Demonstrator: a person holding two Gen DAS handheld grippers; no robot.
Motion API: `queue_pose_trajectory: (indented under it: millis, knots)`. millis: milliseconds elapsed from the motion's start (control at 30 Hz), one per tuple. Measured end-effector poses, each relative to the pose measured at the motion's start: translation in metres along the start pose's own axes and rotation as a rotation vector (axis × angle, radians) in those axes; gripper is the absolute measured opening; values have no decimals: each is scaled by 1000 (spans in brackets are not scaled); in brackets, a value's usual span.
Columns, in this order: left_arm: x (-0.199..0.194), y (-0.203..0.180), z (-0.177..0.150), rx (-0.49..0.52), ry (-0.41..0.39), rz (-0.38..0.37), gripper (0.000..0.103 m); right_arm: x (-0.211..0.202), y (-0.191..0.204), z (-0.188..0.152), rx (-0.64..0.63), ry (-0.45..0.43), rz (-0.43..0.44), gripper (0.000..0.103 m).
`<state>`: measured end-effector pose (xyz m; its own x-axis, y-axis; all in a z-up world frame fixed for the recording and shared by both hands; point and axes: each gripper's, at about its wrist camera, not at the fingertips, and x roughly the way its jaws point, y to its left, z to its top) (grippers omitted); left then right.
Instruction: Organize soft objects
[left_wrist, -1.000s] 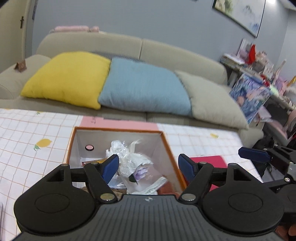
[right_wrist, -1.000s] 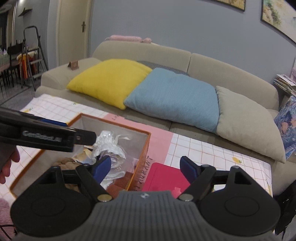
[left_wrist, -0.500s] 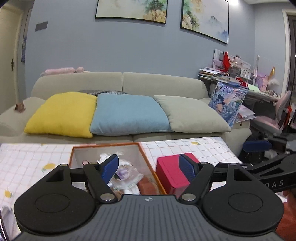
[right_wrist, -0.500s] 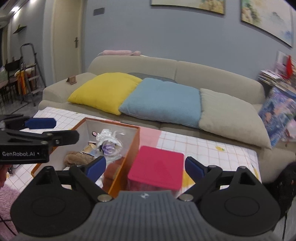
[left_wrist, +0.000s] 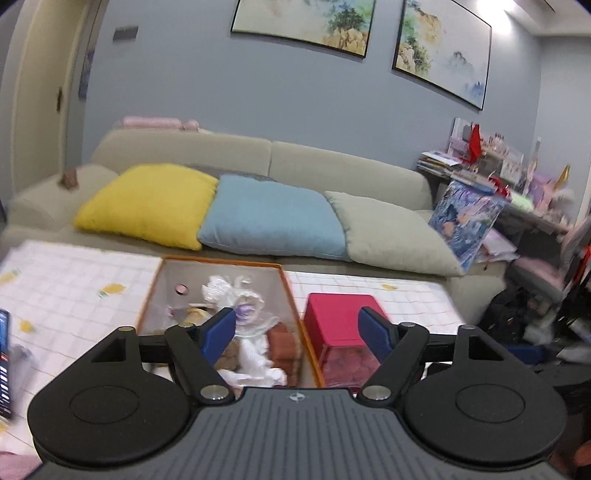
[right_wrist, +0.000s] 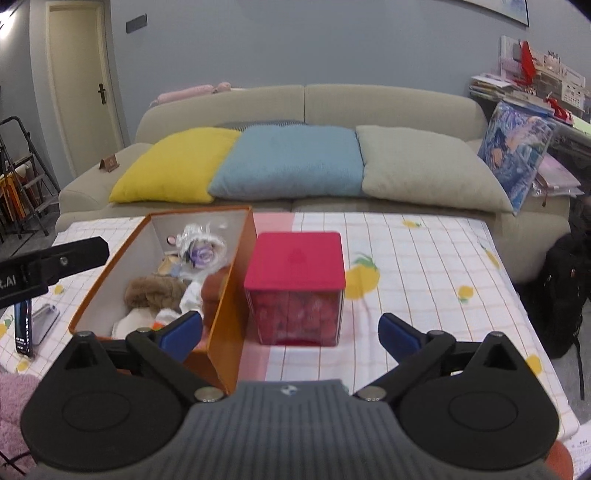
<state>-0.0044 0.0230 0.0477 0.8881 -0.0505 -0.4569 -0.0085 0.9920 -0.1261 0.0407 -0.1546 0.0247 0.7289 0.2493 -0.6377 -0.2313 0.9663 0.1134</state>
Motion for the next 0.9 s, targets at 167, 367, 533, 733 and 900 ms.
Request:
queue_pose_trajectory:
  millis: [167,367,533,733,900]
  knots:
    - [-2,-14,-13,112,42,61,92,-9,3,-13,-20,-4,-9,100]
    - [13,-12,-27,111,101,115,92,1,10,-22,-59,-2,-31,100]
    - [25,-4,-38,69,143,127,92,12,9,-27,-41,24,-46,100]
    - [32,-1,-46,67,184,132,92,19,8,-30,-24,40,-54,100]
    - [30,0,-47,67,188,134,92,21,7,-31,-14,51,-53,100]
